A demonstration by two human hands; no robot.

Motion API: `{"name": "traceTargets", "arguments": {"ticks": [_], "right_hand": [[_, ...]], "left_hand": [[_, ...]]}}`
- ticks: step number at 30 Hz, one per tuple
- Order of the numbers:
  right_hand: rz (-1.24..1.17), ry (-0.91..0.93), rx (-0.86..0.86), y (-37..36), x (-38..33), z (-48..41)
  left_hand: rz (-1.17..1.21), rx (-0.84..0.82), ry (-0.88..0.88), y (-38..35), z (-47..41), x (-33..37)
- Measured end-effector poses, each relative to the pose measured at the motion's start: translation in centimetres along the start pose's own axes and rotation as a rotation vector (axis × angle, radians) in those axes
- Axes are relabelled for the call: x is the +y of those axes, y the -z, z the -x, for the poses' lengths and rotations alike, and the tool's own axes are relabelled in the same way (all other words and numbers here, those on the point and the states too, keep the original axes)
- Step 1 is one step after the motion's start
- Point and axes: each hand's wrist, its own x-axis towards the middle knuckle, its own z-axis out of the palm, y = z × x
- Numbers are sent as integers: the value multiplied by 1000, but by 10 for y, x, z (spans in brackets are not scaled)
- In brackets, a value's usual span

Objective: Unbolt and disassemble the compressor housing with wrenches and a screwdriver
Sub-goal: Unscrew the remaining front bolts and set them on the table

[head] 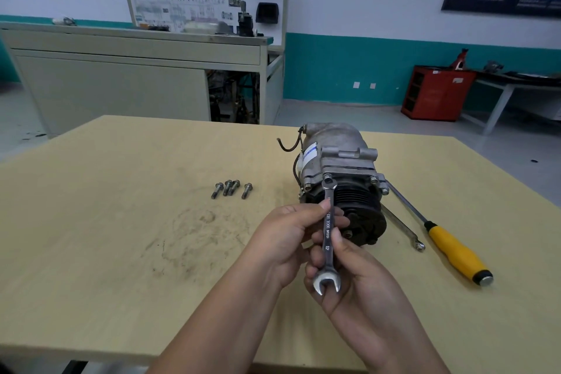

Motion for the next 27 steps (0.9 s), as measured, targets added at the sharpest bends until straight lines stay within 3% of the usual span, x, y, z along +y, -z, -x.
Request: {"name": "traceTargets", "arguments": {"ticks": [7,16,22,27], "right_hand": [[-4,-1,71,5,8,-7],[270,125,211,11,-9,-2],[25,-28,108,8,-16,2],[-12,-14,97,9,-16,2]], "left_hand": [[39,-14,56,1,-3,-11],[-92,16,-32,-4,-6,-7],[7,-11,10,-7,-5,-1],[-23,-48,37,-8,-2,-1]]}}
